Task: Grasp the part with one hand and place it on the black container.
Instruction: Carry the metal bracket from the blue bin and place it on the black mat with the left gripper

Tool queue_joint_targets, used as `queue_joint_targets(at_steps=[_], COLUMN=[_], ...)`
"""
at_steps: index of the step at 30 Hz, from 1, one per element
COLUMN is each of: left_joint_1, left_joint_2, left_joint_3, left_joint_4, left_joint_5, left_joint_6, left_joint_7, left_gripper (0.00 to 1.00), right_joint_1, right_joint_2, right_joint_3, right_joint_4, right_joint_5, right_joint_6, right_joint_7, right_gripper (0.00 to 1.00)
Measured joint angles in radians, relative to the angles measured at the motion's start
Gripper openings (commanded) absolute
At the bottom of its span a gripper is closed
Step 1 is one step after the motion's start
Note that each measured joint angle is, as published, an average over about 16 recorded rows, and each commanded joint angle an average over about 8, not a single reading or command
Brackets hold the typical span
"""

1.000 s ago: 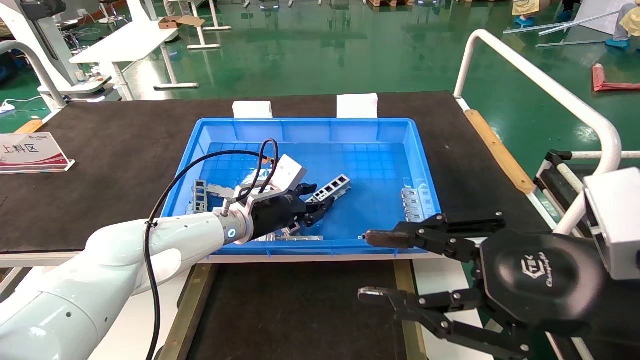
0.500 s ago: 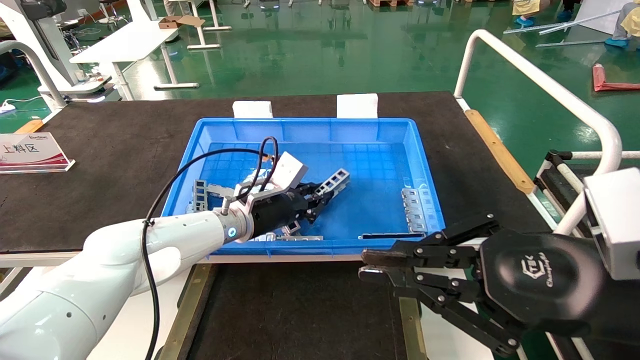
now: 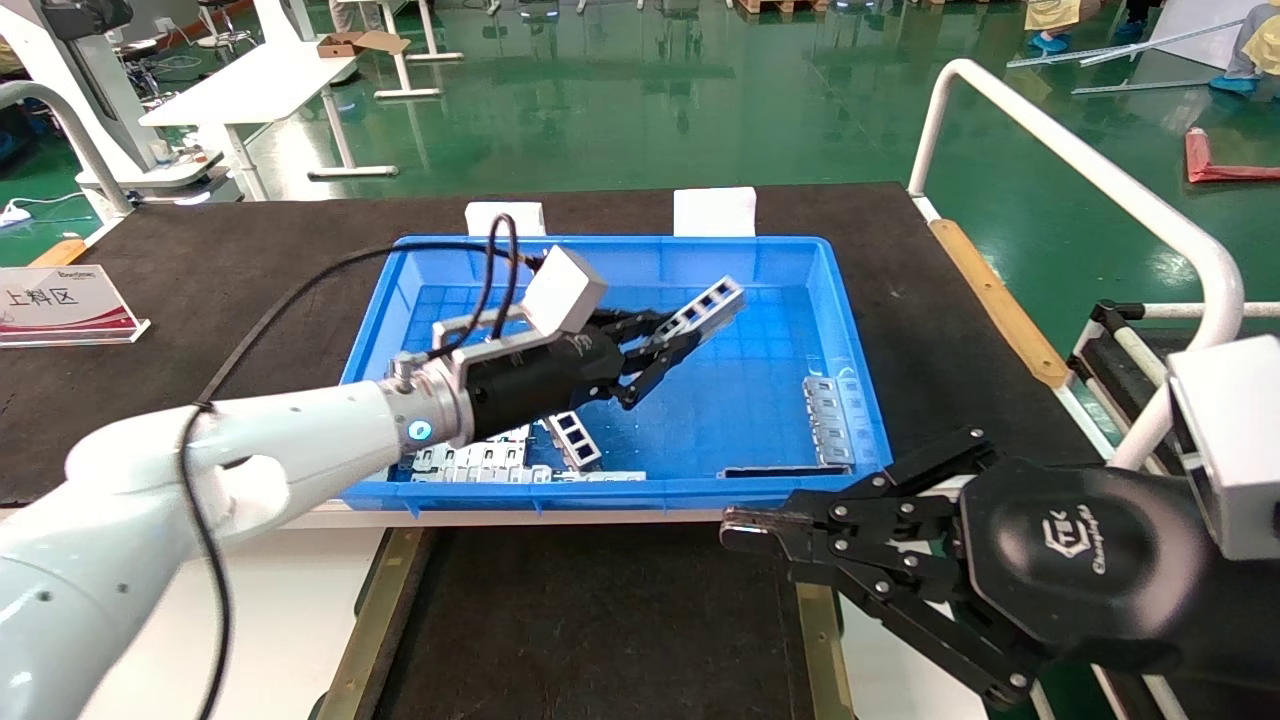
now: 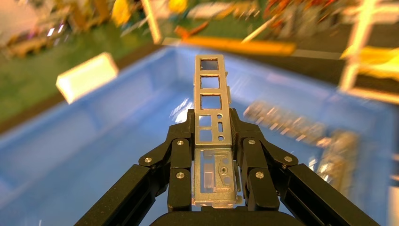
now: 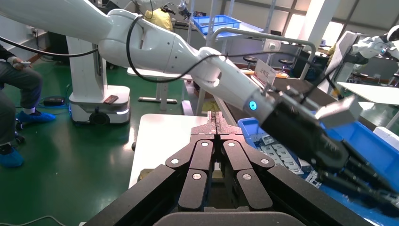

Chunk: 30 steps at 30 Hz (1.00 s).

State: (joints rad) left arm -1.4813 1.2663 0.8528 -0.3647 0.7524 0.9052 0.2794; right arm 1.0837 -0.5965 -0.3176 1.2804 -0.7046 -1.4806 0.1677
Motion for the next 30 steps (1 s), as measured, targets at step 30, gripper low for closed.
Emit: queue_joint_targets(at_steps=[30], left_joint_1=[0.548], left_joint_2=[-0.450], left_joint_3=[0.011], left_joint_4=[-0.897], left_joint_5=[-0.137], left_joint_6=[-0.128], left_joint_7=[-0.241], left_gripper=[0.00], right_joint_1=[0.000], right_joint_2=[0.000], right_joint_3=[-0.001], right_joint_4=[0.000], right_joint_5=[0.001], right_joint_6=[0.000], right_joint_7=[-0.001], right_gripper=[0.00])
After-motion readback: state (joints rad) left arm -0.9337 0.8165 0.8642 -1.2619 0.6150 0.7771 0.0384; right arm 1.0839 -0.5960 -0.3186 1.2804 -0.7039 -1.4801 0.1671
